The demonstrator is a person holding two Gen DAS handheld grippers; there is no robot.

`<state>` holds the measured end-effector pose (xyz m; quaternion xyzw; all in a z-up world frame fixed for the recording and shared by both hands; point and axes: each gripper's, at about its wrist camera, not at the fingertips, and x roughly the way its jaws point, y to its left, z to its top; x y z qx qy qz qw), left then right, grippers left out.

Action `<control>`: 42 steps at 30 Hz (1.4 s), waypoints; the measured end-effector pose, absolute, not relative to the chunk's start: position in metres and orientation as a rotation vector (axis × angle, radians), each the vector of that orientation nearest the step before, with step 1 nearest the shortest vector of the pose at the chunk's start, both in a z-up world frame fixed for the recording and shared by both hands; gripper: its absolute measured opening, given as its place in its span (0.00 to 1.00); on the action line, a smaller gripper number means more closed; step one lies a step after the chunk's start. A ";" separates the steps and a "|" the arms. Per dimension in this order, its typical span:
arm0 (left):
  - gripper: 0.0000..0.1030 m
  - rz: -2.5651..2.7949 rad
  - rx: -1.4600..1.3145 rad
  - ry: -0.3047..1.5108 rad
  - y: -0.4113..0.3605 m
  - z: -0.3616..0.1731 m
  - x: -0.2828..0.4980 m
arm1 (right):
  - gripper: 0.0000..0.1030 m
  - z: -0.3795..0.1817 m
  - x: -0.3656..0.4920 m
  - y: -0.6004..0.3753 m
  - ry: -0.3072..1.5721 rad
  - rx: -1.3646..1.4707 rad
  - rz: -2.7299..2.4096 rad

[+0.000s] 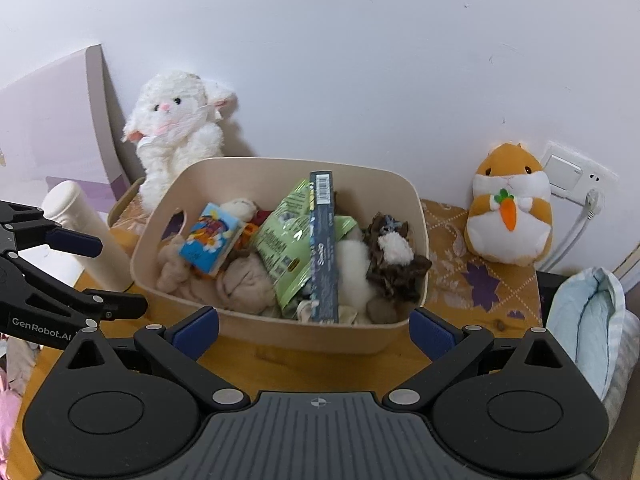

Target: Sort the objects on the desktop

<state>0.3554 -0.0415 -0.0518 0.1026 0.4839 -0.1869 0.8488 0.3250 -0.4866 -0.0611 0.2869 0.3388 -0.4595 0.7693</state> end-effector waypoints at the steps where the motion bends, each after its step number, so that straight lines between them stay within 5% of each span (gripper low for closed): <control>1: 0.80 -0.393 0.215 1.026 -0.039 -0.050 0.351 | 1.00 -0.058 0.324 -0.482 0.738 0.627 -0.996; 42: 0.80 -0.443 0.241 1.078 -0.005 0.051 0.153 | 1.00 0.038 0.256 -0.294 0.843 0.817 -0.984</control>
